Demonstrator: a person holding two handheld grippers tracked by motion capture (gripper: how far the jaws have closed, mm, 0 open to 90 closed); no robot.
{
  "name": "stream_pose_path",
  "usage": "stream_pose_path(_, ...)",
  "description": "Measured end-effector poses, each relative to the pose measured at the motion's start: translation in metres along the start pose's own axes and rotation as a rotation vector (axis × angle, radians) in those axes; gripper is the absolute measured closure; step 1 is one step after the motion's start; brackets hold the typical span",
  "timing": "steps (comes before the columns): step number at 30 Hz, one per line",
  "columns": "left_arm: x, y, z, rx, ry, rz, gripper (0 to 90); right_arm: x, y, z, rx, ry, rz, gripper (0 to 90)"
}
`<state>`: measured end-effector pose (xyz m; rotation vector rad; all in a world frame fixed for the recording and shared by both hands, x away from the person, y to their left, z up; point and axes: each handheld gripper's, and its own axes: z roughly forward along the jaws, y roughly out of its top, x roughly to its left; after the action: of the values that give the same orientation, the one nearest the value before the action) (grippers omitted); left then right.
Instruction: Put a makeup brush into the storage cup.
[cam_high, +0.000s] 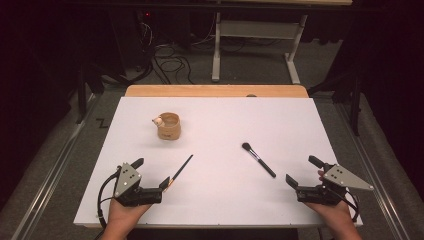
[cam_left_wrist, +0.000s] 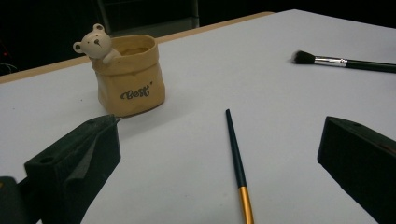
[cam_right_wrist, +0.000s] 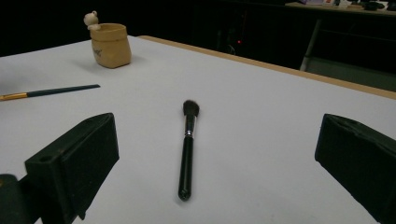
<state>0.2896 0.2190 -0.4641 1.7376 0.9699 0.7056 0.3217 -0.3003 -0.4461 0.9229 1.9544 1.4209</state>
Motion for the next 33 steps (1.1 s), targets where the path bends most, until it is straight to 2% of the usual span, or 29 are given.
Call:
stream_pose_path(3, 0.003, 0.002, -0.004, -0.014, -0.005, -0.011, 0.3, -0.001, -0.001, -0.001, -0.003, -0.011, 0.005, 0.4)
stream_pose_path(4, 0.007, 0.004, -0.008, -0.036, 0.003, -0.026, 0.3, -0.003, -0.001, -0.001, -0.003, -0.018, 0.003, 0.4)
stream_pose_path(6, 0.010, 0.004, -0.009, -0.043, 0.013, -0.037, 0.3, -0.004, -0.002, 0.000, 0.000, -0.022, 0.006, 0.4)
stream_pose_path(10, 0.014, 0.002, -0.007, -0.034, 0.021, -0.057, 0.3, -0.006, -0.004, 0.000, 0.002, -0.018, 0.008, 0.4)
stream_pose_path(18, 0.011, 0.001, -0.005, -0.015, 0.017, -0.035, 0.3, -0.006, -0.005, 0.000, 0.006, -0.011, 0.012, 0.4)
stream_pose_path(33, 0.011, 0.000, -0.004, -0.010, 0.014, -0.034, 0.3, -0.006, -0.006, 0.001, 0.005, -0.009, 0.010, 0.4)
